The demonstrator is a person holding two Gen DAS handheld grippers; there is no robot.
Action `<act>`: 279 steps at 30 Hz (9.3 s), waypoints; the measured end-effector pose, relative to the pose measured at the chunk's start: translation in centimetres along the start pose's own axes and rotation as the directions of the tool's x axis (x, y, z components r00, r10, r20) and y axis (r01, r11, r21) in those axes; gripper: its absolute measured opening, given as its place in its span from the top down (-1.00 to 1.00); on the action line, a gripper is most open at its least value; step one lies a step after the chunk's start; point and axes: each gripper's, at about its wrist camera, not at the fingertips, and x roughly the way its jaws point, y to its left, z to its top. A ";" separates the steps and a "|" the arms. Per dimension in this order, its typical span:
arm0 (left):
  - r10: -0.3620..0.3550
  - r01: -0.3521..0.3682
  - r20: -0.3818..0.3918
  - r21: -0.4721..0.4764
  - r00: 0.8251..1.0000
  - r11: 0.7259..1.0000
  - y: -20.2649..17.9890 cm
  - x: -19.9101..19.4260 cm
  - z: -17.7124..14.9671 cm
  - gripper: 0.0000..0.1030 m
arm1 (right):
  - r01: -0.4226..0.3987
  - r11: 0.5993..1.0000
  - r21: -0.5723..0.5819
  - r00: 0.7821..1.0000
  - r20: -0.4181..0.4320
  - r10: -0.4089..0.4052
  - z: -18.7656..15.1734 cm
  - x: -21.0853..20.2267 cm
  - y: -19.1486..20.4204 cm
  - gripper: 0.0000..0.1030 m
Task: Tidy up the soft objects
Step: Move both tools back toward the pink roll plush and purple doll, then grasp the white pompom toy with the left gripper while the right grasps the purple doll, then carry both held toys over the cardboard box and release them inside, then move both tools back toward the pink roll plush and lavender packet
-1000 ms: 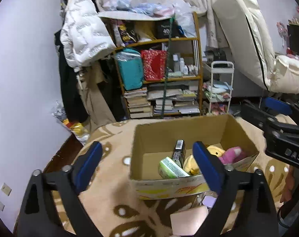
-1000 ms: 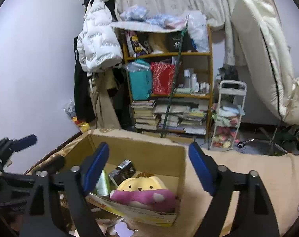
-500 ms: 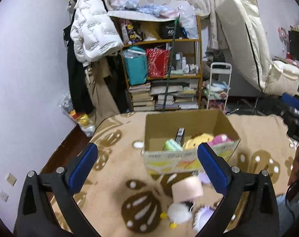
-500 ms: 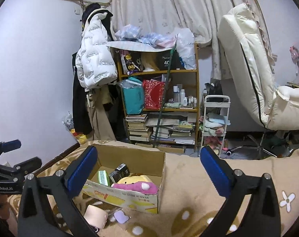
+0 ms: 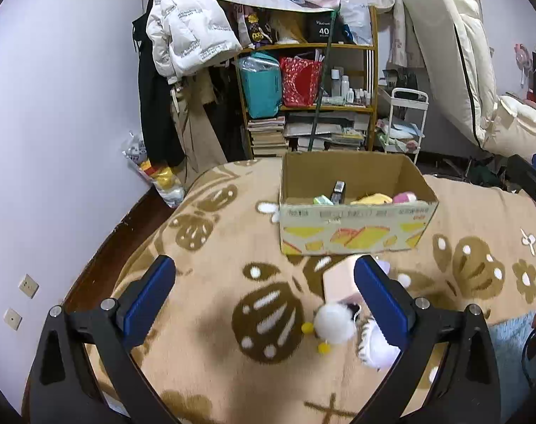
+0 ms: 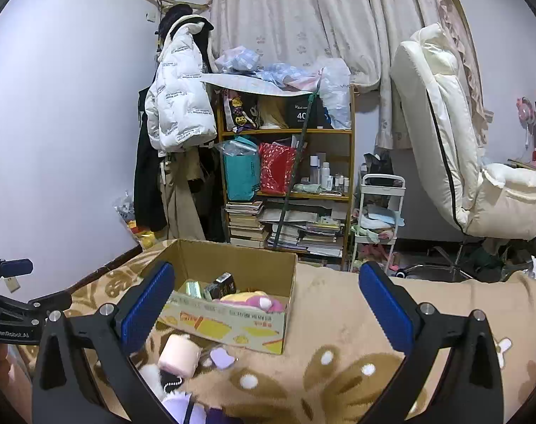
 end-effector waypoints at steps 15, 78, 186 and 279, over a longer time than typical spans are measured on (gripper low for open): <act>-0.015 0.020 -0.081 0.063 0.997 0.998 -1.2 1.9 -2.4 -0.94 | -0.012 0.996 0.094 0.993 -0.117 0.023 -4.2 0.6 -0.3 -1.00; -0.214 0.229 -0.489 -0.030 0.845 0.973 -3.5 15.4 -4.8 -0.93 | -0.204 0.979 -0.008 0.807 -0.568 0.163 -13.1 10.7 5.5 -1.00; -0.120 0.101 0.332 0.073 0.936 0.992 -3.1 2.9 7.9 0.39 | -0.119 0.990 0.073 0.993 0.004 0.119 2.9 8.6 -0.1 0.00; -0.164 0.189 -0.153 0.168 0.974 0.967 -8.3 11.4 -1.7 -0.92 | -0.128 0.978 0.163 0.911 -0.371 0.181 -8.9 13.8 -1.2 -1.00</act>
